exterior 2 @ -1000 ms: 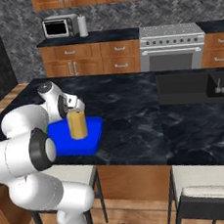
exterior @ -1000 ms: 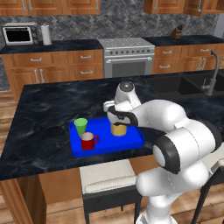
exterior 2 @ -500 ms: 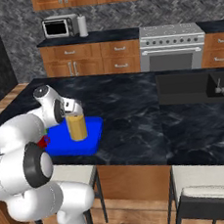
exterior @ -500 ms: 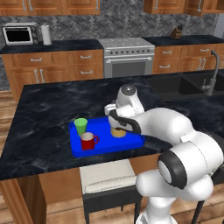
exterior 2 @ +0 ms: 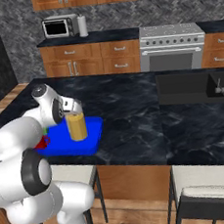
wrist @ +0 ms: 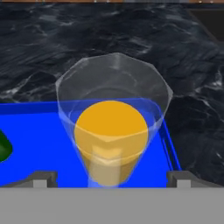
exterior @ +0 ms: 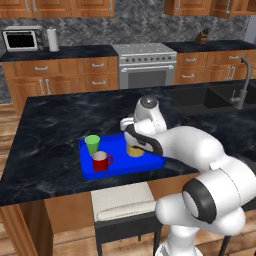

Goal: There is a tray on the dining counter. Grab the cup, mug, and pitcher and place them on the tray. The pitcher may be placed next to the tray if it cannot fit the tray.

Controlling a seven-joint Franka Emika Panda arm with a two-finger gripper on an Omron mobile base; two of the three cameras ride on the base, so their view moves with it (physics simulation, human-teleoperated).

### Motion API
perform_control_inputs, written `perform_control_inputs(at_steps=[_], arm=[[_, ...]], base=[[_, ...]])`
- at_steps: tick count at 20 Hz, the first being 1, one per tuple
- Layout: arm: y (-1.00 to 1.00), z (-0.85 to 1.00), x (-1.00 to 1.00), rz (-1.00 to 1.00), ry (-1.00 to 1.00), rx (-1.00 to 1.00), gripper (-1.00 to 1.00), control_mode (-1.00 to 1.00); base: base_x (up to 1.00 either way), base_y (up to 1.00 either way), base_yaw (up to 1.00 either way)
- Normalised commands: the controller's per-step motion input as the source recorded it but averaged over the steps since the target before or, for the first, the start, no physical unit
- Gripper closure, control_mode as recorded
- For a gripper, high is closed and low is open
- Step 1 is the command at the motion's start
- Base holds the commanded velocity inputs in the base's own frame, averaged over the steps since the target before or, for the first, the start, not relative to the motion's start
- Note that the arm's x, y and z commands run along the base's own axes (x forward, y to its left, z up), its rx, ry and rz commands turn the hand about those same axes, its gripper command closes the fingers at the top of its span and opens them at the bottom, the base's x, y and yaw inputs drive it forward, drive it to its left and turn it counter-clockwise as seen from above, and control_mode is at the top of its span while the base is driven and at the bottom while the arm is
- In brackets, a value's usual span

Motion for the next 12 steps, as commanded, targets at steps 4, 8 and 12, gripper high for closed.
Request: perform_control_inputs(at_steps=[4,8,12], arm=[[0.0,0.4,0.0,0.0,0.04,0.0,-1.0,-1.0],[0.0,0.48,-0.19,0.0,0.13,0.0,-1.0,-1.0],[-0.13,0.45,-0.49,0.0,0.15,0.0,-1.0,-1.0]], base=[[0.0,0.0,0.0],[0.0,0.0,0.0],[0.0,0.0,0.0]])
